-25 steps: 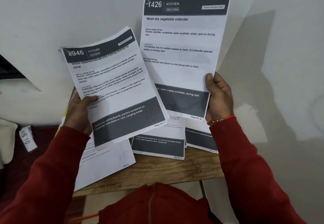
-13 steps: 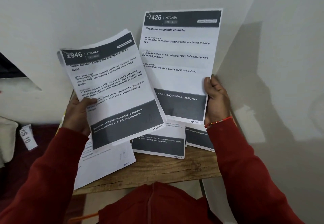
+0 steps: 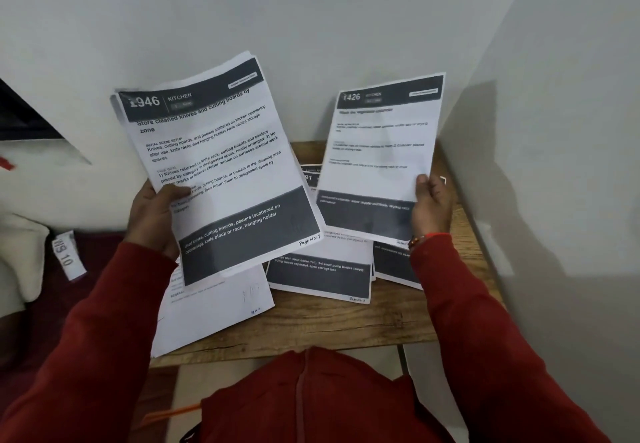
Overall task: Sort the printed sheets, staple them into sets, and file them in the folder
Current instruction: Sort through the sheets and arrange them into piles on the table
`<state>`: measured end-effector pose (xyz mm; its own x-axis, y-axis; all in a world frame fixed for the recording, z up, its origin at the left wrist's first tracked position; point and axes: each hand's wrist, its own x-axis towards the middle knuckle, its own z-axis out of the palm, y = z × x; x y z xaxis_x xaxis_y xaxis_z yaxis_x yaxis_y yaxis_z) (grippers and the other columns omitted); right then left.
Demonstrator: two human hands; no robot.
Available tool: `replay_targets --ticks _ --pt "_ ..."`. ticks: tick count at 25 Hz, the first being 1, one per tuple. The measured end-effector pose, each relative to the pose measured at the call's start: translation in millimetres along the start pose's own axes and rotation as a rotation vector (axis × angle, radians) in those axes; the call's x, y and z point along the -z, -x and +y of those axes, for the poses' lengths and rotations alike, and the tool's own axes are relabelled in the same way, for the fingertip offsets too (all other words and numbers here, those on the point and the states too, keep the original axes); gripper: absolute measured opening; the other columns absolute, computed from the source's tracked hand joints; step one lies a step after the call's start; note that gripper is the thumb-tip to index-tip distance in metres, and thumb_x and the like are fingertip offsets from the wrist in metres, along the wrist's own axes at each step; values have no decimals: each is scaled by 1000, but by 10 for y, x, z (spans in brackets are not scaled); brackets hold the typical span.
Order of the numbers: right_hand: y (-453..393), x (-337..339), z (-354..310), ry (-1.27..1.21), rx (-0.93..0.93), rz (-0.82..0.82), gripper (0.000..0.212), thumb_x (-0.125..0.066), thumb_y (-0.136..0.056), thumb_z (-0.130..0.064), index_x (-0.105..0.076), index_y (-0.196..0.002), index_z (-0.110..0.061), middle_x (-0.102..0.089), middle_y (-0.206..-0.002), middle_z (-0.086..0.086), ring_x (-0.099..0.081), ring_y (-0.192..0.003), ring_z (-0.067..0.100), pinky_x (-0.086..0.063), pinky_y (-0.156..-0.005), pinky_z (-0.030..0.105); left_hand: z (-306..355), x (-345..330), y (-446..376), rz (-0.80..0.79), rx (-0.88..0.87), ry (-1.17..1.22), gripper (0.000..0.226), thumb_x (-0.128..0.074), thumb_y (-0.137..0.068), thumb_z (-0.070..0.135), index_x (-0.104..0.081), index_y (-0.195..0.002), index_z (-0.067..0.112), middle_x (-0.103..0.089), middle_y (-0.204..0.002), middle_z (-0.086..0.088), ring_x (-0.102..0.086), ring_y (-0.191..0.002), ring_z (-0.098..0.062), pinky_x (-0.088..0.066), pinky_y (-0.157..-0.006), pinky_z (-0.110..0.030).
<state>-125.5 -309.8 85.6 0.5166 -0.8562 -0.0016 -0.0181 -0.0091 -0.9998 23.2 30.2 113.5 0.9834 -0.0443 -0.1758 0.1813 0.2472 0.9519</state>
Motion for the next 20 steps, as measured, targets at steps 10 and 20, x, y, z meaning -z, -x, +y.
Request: replay_targets --ticks 10,20 --pt "-40 326 722 485 -184 1 33 -48 -99 -9 -55 -130 0 -56 -134 18 -51 -123 34 -38 -101 32 -236 120 -44 61 121 -94 31 -49 -82 -6 -63 -93 20 -73 -83 5 -68 -71 -15 -57 -62 -23" --pt "-60 247 803 564 -209 -83 36 -59 -93 -8 -57 -129 -4 -59 -129 18 -55 -118 35 -41 -99 34 -676 40 -41 -76 402 -416 18 -62 -65 13 -64 -82 10 -67 -86 -16 -61 -81 -31 -52 -78 -42"
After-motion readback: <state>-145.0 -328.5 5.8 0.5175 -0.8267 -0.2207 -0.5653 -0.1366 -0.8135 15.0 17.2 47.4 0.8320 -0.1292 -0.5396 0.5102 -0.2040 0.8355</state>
